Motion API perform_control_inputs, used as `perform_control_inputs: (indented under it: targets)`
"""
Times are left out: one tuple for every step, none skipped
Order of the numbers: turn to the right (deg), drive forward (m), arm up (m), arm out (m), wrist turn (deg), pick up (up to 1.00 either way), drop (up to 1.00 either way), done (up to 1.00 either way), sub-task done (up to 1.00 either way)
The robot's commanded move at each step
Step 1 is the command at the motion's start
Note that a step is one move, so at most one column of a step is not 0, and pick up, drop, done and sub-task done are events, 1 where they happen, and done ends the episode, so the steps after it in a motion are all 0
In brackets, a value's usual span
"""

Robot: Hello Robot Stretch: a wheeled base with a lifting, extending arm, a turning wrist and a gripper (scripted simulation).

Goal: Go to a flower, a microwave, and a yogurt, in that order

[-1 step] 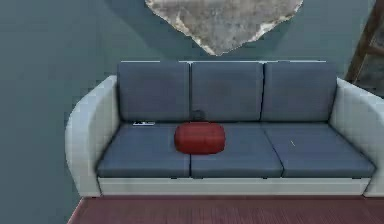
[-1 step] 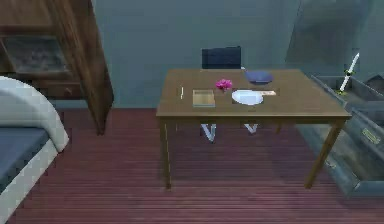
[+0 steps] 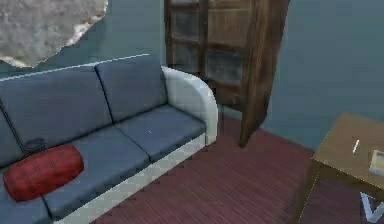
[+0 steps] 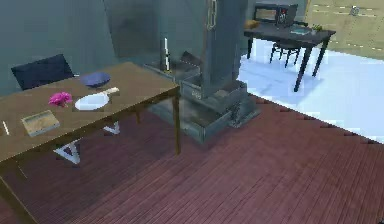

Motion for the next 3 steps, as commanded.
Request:
perform_control_inputs:
  targets:
    - [45.0, 0.00, 0.00, 0.00, 0.0, 0.00, 0.00, 0.00, 0.00]
    - [15.0, 0.00, 0.00, 0.00, 0.0, 0.00, 0.00, 0.00, 0.00]
    - [3.0, 0.00, 0.00, 0.00, 0.0, 0.00, 0.00, 0.00, 0.00]
